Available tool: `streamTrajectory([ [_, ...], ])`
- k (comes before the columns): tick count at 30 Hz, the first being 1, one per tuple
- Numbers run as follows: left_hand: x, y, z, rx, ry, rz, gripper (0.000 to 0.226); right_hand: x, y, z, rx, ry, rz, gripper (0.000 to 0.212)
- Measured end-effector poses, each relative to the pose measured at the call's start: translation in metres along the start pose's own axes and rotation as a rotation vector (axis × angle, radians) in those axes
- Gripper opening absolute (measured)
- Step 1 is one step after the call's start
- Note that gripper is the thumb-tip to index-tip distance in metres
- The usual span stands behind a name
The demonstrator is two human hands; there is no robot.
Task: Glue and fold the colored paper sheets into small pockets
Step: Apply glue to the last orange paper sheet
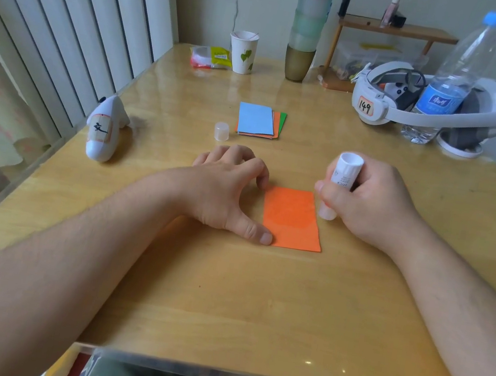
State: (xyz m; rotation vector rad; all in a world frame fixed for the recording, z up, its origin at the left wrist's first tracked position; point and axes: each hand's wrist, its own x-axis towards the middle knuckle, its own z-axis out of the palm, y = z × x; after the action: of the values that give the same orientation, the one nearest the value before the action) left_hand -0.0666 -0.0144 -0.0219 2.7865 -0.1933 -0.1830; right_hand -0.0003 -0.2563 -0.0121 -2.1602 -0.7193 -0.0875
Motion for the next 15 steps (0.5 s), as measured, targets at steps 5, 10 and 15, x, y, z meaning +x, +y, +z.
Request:
streamTrajectory([
  [5, -0.002, -0.002, -0.004, -0.052, -0.025, -0.004, 0.078, -0.001, -0.009, 0.012, 0.112, -0.036, -0.044, 0.021],
  [10, 0.001, -0.005, -0.008, -0.136, 0.025, -0.014, 0.061, -0.003, -0.015, 0.026, 0.095, -0.170, -0.112, 0.018],
  [15, 0.007, -0.009, -0.008, -0.218, 0.136, -0.034, 0.043, -0.003, -0.019, 0.031, 0.050, -0.230, -0.138, 0.020],
])
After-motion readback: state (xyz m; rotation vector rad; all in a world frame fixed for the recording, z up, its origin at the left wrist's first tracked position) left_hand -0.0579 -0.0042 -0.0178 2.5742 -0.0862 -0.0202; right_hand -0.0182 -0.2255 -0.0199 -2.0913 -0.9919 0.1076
